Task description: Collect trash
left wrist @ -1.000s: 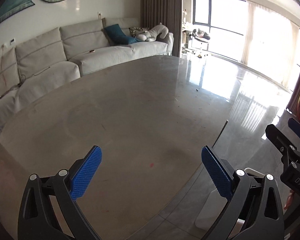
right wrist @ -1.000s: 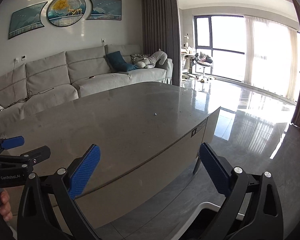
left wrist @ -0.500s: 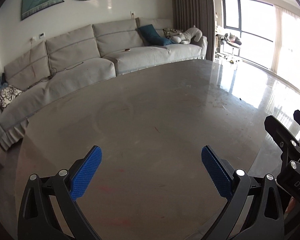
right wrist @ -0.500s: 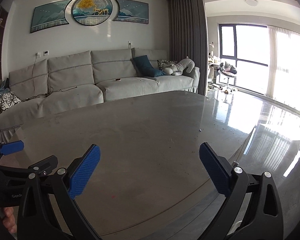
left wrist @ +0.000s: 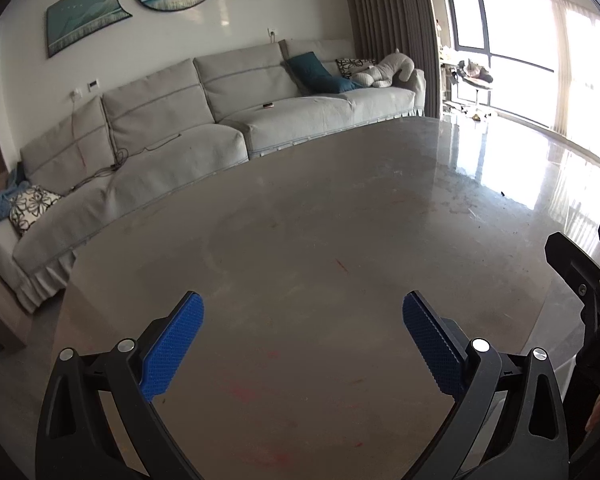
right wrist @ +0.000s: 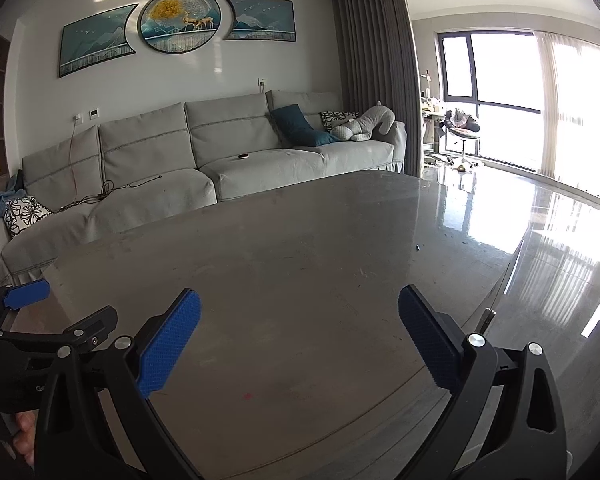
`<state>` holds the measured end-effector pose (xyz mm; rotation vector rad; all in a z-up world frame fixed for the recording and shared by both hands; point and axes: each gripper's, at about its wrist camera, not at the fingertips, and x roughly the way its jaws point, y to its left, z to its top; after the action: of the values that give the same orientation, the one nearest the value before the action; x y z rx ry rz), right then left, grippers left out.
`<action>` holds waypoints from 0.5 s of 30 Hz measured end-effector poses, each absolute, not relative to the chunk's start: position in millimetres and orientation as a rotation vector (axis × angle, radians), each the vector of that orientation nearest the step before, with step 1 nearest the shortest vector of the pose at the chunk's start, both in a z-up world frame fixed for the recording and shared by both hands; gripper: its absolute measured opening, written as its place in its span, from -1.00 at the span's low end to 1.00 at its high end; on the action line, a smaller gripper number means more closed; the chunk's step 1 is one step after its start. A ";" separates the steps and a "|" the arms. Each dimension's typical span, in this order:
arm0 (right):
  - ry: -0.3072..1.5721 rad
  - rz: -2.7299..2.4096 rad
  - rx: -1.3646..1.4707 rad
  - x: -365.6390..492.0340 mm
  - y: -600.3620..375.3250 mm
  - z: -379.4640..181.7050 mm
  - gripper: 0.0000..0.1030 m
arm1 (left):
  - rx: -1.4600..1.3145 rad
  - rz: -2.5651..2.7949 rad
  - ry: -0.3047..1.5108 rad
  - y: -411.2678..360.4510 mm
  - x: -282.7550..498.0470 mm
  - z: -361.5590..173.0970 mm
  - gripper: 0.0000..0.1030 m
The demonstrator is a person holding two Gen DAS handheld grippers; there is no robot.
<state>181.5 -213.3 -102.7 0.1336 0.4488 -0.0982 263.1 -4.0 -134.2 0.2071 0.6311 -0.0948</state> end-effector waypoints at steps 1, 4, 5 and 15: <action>0.450 -0.100 0.135 180.8 -214.3 -102.6 0.91 | 0.209 -0.088 0.633 -4.0 263.5 -134.7 0.91; 0.446 -0.100 0.138 178.6 -214.4 -101.9 0.91 | 0.214 -0.087 0.644 -5.7 264.7 -136.6 0.91; 0.446 -0.101 0.136 178.5 -214.1 -101.4 0.91 | 0.210 -0.086 0.648 -5.8 263.7 -137.6 0.91; 0.455 -0.109 0.124 181.6 -208.0 -106.5 0.91 | 0.194 -0.094 0.658 2.9 265.2 -139.9 0.91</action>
<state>181.6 -208.0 -106.5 0.1244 0.4552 -0.1085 265.2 2.9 -139.9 0.1943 0.6579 -0.0940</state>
